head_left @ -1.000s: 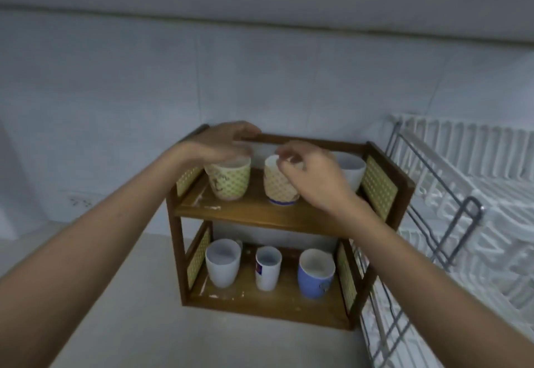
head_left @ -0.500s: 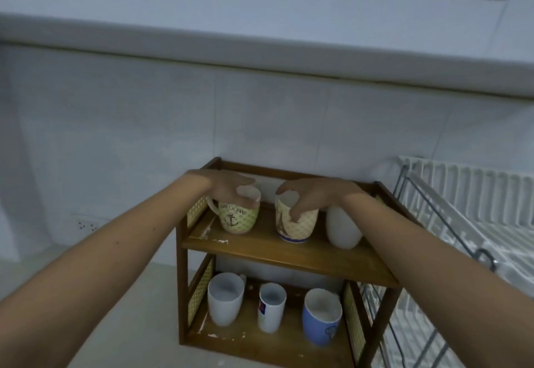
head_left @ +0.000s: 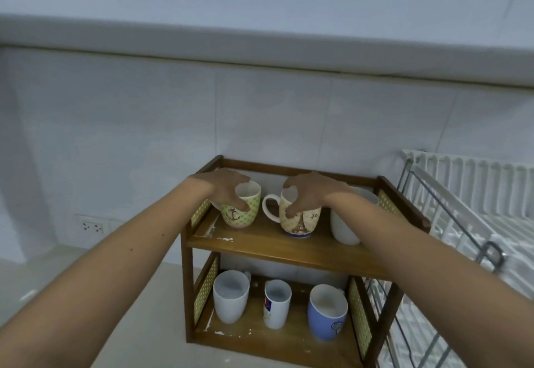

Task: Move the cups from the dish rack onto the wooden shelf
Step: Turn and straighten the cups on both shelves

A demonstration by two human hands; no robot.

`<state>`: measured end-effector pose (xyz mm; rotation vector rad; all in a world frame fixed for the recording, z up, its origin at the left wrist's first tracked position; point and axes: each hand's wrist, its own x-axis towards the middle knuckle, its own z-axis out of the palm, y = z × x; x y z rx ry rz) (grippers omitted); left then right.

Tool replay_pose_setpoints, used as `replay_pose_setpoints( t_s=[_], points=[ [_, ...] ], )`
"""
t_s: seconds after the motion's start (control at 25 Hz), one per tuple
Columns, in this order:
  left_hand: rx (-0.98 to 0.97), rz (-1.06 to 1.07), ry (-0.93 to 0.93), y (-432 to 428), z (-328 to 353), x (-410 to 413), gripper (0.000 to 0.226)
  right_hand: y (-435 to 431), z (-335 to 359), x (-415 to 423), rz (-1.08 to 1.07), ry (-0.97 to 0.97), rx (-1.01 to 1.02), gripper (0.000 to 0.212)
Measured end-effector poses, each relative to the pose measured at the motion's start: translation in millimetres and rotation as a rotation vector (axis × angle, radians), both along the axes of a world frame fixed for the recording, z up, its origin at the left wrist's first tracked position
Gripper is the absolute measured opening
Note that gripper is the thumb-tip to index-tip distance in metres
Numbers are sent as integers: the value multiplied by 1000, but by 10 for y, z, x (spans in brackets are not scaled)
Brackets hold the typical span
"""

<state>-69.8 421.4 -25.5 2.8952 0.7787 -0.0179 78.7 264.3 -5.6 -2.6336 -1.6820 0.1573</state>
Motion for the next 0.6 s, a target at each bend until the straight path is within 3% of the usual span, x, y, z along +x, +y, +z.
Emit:
replay_pose_setpoints(
  t_s=[0.2, 0.32, 0.44, 0.6],
  points=[
    [83, 26, 90, -74, 32, 51, 90, -154, 73, 68, 82, 49, -27, 86],
    [8, -66, 7, -330, 22, 246, 96, -366, 368, 332, -64, -23, 90, 69],
    [-72, -163, -101, -634, -13, 551, 98, -500, 251, 490, -221, -232, -126, 69],
    [-39, -175, -97, -739, -160, 747, 97, -557, 118, 534, -116, -131, -180, 67]
  ],
)
